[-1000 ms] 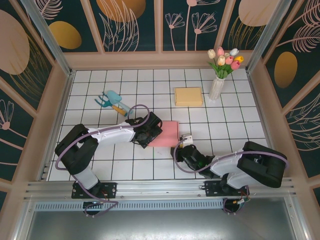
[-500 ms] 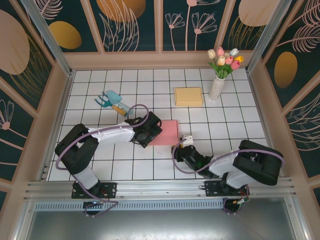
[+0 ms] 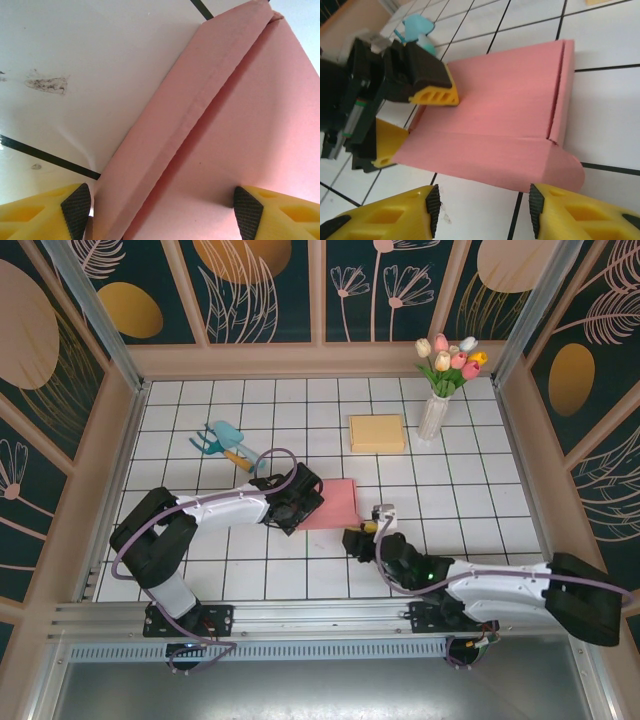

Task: Fold the paper box

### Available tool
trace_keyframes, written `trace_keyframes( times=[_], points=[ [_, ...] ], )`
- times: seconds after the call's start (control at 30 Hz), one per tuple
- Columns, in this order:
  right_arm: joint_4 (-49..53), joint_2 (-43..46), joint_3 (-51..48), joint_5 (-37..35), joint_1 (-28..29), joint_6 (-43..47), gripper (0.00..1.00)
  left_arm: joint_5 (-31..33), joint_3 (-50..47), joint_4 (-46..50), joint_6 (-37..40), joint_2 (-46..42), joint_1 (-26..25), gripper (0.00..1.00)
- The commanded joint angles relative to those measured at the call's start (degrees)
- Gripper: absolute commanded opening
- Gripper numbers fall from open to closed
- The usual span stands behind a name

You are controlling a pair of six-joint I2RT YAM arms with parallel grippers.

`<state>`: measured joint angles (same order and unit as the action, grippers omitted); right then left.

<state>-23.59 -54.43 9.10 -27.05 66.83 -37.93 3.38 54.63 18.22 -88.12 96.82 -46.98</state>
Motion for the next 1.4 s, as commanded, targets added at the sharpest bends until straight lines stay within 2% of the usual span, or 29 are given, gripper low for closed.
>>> trace_keyframes(
  times=[0.0,0.07,0.2,0.37,0.73,1.0,1.37],
  points=[
    [9.09,3.32,1.22,-2.28,-1.31,-1.07,0.58,1.65,-2.86,7.79,0.4,3.29,1.12,0.77],
    [9.85,3.97,1.62,0.92,-4.45,0.2,0.6,1.64,-2.86,7.88,0.4,3.29,1.11,0.77],
    [6.1,3.19,0.88,12.2,-11.91,2.03,0.62,1.85,-2.86,8.01,0.39,3.24,1.17,0.77],
    [1.93,-0.42,1.3,16.36,-14.41,3.71,0.64,1.86,-2.47,8.14,0.4,3.48,1.17,0.77],
    [-5.27,-12.08,4.41,20.29,-15.58,4.58,0.64,1.37,-2.42,7.53,0.59,4.43,1.2,0.77],
    [-7.58,-15.35,5.65,22.91,-15.53,3.85,0.52,1.27,-2.45,7.18,0.75,4.72,1.19,0.77],
    [-10.43,-17.7,3.15,21.42,-15.65,5.24,0.47,1.06,-2.52,6.94,0.81,4.92,1.19,0.77]
  ],
)
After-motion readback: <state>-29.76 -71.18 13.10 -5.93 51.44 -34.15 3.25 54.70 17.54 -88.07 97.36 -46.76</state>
